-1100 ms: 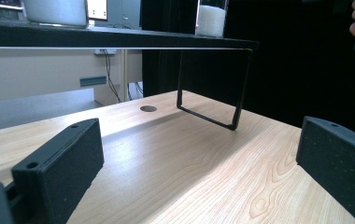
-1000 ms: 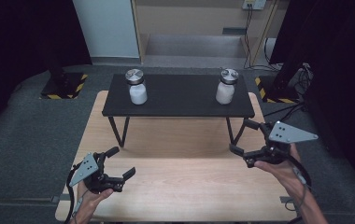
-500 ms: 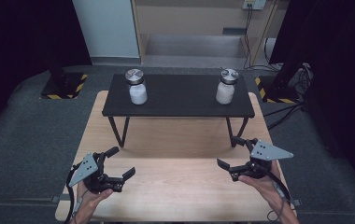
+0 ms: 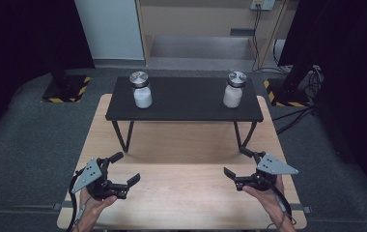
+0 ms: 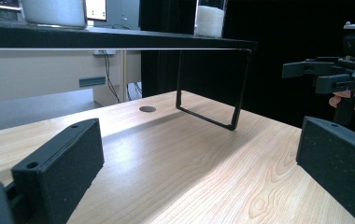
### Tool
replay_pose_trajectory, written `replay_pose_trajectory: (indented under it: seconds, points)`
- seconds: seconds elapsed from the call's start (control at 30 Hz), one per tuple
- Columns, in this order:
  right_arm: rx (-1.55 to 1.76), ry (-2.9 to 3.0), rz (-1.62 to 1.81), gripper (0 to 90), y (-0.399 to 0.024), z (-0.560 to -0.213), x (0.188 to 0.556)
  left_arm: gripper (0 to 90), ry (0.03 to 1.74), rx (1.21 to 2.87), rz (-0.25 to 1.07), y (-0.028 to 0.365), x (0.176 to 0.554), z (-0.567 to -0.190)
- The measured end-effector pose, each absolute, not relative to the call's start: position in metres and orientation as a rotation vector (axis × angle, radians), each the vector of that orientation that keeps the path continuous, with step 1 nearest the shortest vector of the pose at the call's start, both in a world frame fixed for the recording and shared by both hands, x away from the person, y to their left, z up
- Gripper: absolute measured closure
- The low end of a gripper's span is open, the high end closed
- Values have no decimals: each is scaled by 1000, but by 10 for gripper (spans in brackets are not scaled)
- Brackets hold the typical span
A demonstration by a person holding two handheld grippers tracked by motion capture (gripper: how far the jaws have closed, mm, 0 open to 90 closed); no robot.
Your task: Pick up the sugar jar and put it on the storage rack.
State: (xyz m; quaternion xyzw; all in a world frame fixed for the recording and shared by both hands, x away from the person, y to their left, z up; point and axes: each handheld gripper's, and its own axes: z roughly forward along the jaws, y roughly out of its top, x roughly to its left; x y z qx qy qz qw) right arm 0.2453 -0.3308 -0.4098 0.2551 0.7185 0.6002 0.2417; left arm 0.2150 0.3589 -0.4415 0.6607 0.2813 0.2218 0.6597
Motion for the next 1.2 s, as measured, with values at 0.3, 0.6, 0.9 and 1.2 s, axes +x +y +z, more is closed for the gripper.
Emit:
replay_pose_trajectory:
  seconds: [0.3,0.6,0.9,1.2]
  points:
    - [724,1905,1642,73,-334,-420,237,0,635,1487,501,360,214,-442]
    - [761,1818,1650,73,-341,-429,228,0,638,1482,500,359,213,-442]
    - [830,1739,1674,74,-349,-439,220,0,639,1467,499,360,212,-443]
    - [819,1729,1637,74,-349,-446,219,0,639,1457,512,362,211,-442]
